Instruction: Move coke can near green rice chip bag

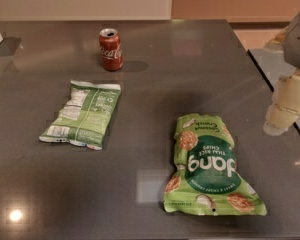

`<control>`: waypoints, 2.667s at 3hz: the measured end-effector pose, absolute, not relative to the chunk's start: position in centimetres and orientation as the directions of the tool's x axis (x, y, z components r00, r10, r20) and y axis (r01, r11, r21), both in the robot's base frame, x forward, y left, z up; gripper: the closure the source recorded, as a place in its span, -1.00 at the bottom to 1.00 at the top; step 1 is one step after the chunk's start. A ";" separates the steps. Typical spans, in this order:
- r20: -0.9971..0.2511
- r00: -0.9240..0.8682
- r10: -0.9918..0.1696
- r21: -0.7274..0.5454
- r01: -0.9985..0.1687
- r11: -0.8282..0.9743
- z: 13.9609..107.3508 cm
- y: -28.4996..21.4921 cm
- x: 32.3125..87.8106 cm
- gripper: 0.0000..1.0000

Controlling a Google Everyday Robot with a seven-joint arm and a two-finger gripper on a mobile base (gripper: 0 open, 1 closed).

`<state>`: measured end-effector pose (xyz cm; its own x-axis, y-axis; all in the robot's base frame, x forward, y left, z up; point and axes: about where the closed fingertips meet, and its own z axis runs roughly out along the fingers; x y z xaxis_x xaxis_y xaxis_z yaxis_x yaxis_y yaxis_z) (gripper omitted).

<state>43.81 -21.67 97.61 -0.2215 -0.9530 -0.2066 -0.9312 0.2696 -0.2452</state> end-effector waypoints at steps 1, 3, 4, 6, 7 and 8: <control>-0.208 -0.221 -0.953 -0.247 -0.931 0.270 97.7 -21.6 43.8 -1.00; -0.338 -0.243 -0.909 -0.248 -0.909 0.335 99.1 -20.4 48.1 -1.00; -0.423 -0.223 -0.879 -0.259 -0.899 0.353 99.6 -18.2 52.0 -1.00; -0.556 -0.184 -0.811 -0.280 -0.877 0.391 98.6 -11.7 59.5 -1.00; -0.604 -0.183 -0.775 -0.288 -0.857 0.427 97.6 -8.9 63.0 -1.00; -0.653 -0.195 -0.732 -0.270 -0.843 0.465 96.6 -6.7 66.0 -1.00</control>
Offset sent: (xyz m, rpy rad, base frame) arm 0.0313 0.0091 0.0151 0.1403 -0.0079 -0.0383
